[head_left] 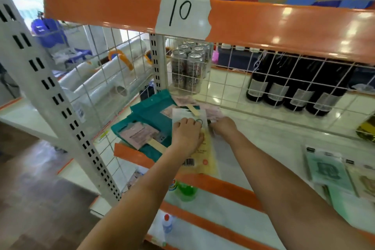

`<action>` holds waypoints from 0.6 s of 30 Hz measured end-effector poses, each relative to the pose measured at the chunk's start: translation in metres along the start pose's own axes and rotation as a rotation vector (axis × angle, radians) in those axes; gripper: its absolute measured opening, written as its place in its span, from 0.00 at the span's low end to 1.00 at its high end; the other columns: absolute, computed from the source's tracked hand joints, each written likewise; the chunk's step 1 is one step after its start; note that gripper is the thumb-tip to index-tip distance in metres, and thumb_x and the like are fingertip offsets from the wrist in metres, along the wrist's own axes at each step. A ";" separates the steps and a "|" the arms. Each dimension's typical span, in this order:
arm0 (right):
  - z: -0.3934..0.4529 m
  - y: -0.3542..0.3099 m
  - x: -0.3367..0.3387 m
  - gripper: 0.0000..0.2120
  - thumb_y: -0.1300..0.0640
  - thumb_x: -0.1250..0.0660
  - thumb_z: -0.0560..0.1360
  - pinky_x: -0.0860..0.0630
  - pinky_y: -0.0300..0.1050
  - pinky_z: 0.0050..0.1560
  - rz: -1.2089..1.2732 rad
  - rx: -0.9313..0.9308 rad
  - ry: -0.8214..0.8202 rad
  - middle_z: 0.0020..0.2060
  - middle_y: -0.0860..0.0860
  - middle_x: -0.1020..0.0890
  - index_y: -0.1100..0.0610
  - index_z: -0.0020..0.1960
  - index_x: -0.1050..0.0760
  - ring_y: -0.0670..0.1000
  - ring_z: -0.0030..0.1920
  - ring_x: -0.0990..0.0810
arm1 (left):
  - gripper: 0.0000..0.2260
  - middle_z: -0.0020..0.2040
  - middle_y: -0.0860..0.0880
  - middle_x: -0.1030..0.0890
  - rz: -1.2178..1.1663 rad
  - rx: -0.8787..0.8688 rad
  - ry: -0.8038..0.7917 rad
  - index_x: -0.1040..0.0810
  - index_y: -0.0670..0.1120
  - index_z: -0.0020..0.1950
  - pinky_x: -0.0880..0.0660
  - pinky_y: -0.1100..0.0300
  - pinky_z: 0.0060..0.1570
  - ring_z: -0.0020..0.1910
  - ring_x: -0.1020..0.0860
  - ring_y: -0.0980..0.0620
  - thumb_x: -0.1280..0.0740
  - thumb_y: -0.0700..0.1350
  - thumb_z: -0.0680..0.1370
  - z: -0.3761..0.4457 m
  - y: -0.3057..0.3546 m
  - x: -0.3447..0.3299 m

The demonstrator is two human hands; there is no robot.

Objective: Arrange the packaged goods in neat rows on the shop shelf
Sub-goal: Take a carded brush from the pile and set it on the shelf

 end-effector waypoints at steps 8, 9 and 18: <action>-0.003 0.022 -0.005 0.13 0.62 0.37 0.76 0.24 0.49 0.45 0.558 -0.189 -0.061 0.46 0.60 0.22 0.65 0.59 0.26 0.56 0.44 0.22 | 0.17 0.65 0.45 0.28 0.027 -0.088 -0.018 0.30 0.46 0.66 0.34 0.50 0.61 0.63 0.31 0.45 0.46 0.51 0.81 0.008 0.008 0.001; -0.005 0.026 -0.004 0.14 0.62 0.36 0.76 0.24 0.50 0.47 0.564 -0.192 -0.049 0.50 0.61 0.21 0.66 0.60 0.26 0.57 0.46 0.22 | 0.17 0.65 0.45 0.28 0.026 -0.103 -0.021 0.30 0.46 0.66 0.34 0.50 0.61 0.63 0.31 0.45 0.46 0.51 0.81 0.007 0.010 0.000; -0.030 0.086 0.026 0.09 0.63 0.35 0.75 0.32 0.34 0.21 0.624 -0.283 0.180 0.32 0.55 0.25 0.59 0.35 0.28 0.52 0.32 0.25 | 0.17 0.65 0.47 0.28 0.023 -0.207 -0.010 0.28 0.48 0.66 0.37 0.47 0.66 0.64 0.31 0.45 0.44 0.52 0.80 -0.005 0.039 -0.019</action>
Point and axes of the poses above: each hand's wrist, its own z-axis towards the middle knuckle, its own x-axis out of the back of the hand, y = z × x, the point moved 9 cm from there along z, towards the middle knuckle
